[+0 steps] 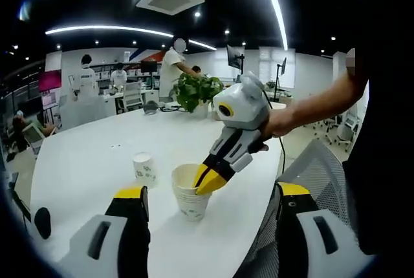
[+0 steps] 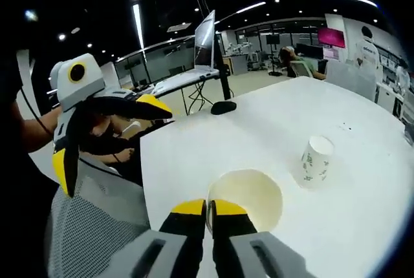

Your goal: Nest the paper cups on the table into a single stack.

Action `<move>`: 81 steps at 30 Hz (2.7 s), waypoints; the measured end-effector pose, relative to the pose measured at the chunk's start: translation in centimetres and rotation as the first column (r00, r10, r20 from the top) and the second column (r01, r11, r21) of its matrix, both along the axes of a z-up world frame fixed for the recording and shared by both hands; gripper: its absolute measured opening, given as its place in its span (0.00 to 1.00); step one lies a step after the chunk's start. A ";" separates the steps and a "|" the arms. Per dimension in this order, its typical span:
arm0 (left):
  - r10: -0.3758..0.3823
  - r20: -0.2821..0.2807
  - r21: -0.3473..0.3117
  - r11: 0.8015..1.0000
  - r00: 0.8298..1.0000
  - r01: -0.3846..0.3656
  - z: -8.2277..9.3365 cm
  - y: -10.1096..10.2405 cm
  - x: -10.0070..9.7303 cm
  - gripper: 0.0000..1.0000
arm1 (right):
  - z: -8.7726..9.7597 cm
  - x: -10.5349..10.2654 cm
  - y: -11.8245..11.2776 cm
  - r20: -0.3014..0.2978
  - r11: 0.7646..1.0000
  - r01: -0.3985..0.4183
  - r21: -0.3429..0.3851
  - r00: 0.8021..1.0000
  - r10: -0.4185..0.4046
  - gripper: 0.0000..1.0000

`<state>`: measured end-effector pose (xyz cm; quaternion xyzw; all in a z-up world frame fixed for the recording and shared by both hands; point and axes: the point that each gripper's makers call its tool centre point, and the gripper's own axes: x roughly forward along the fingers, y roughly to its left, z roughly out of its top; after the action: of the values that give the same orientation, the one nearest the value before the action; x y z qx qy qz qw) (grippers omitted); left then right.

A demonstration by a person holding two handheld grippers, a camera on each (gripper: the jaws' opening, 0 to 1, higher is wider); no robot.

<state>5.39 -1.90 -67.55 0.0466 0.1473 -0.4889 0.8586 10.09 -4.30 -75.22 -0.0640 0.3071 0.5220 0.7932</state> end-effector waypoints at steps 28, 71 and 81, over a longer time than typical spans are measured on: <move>0.019 -0.009 0.030 0.999 1.000 -0.018 -0.3 0.3 1.6 0.77 | 2.7 0.1 -1.4 0.117 0.998 0.029 0.057 0.993 -0.035 0.28; 0.079 0.044 0.110 0.990 0.996 -0.083 -2.8 -1.3 16.8 0.73 | 3.6 -1.7 -11.8 0.175 0.907 0.402 0.125 0.891 -0.419 0.93; 0.041 0.047 0.171 0.984 0.998 -0.049 -6.1 -3.6 20.0 0.71 | 3.5 -2.5 -13.1 0.175 0.874 0.471 0.119 0.857 -0.485 0.94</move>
<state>25.43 -5.52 -73.61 0.1276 0.1713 -0.4538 0.8651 7.62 -17.37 -71.74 -0.0090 0.2132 0.3104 0.9264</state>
